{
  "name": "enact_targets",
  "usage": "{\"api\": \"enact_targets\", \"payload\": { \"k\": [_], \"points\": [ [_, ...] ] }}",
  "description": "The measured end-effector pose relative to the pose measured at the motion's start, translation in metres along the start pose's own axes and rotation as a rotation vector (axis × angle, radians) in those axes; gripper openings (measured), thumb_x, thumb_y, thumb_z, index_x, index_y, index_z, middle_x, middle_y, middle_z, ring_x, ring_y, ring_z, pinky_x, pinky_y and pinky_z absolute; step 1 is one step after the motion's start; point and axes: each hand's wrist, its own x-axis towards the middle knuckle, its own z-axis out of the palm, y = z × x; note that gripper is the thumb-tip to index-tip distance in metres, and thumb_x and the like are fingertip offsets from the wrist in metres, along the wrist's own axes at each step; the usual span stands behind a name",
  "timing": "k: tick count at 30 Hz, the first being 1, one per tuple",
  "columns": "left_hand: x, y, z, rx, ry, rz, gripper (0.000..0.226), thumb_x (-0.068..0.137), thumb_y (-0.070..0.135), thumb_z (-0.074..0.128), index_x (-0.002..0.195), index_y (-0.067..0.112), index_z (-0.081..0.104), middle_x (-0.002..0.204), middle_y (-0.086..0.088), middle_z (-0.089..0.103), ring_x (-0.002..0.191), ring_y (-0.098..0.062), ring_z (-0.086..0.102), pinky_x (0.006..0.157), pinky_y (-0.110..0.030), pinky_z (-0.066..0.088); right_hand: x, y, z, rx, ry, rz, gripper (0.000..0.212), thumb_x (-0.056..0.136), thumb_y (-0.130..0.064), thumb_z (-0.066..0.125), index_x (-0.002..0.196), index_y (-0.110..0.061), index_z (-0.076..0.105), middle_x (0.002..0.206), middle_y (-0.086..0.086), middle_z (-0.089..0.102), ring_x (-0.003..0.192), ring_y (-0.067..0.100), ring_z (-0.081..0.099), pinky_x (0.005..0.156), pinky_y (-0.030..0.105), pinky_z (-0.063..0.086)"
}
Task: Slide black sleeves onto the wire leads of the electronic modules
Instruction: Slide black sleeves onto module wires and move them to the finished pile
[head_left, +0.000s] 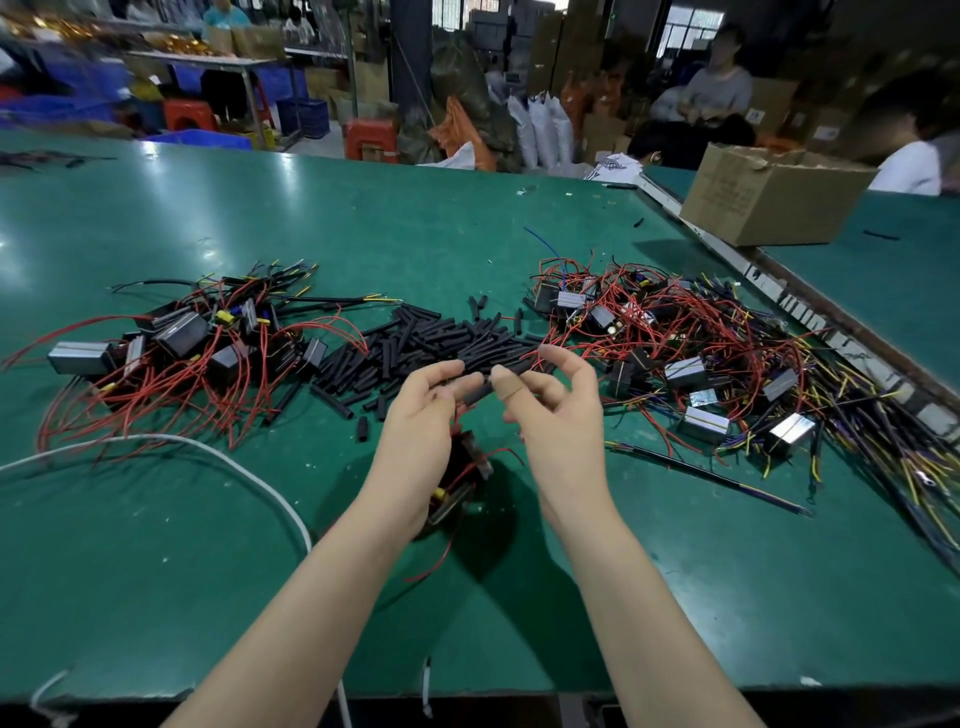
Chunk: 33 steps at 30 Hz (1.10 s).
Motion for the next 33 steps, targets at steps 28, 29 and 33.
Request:
{"api": "enact_targets", "payload": {
  "k": [28,29,33],
  "points": [
    [-0.014,0.005,-0.001,0.661,-0.178,0.238,0.023,0.098,0.033,0.046,0.078,0.039,0.057,0.093,0.008,0.058,0.090,-0.011,0.054,0.084,-0.033,0.041,0.008,-0.021,-0.027,-0.124,0.023,-0.024,0.011,0.093,-0.020,0.058,0.083,-0.018,0.063,0.071,-0.009,0.060,0.063,-0.004,0.053,0.061,0.014,0.042],
    [-0.014,0.005,-0.001,0.705,-0.200,0.230,0.023,0.098,0.034,0.045,0.079,0.038,0.057,0.095,0.009,0.057,0.095,-0.012,0.053,0.091,-0.036,0.040,0.009,-0.021,-0.028,-0.141,0.045,-0.039,0.011,0.094,-0.021,0.057,0.084,-0.019,0.060,0.073,-0.008,0.062,0.067,-0.003,0.056,0.062,0.016,0.044],
    [-0.013,0.005,0.005,1.059,-0.205,0.311,0.026,0.098,0.042,0.040,0.076,0.038,0.052,0.091,0.011,0.054,0.095,-0.014,0.052,0.079,-0.035,0.028,0.008,-0.016,-0.021,-0.018,0.189,-0.053,0.012,0.098,-0.023,0.049,0.089,-0.018,0.052,0.071,-0.008,0.065,0.068,0.005,0.067,0.047,0.018,0.047]
  ]
}}
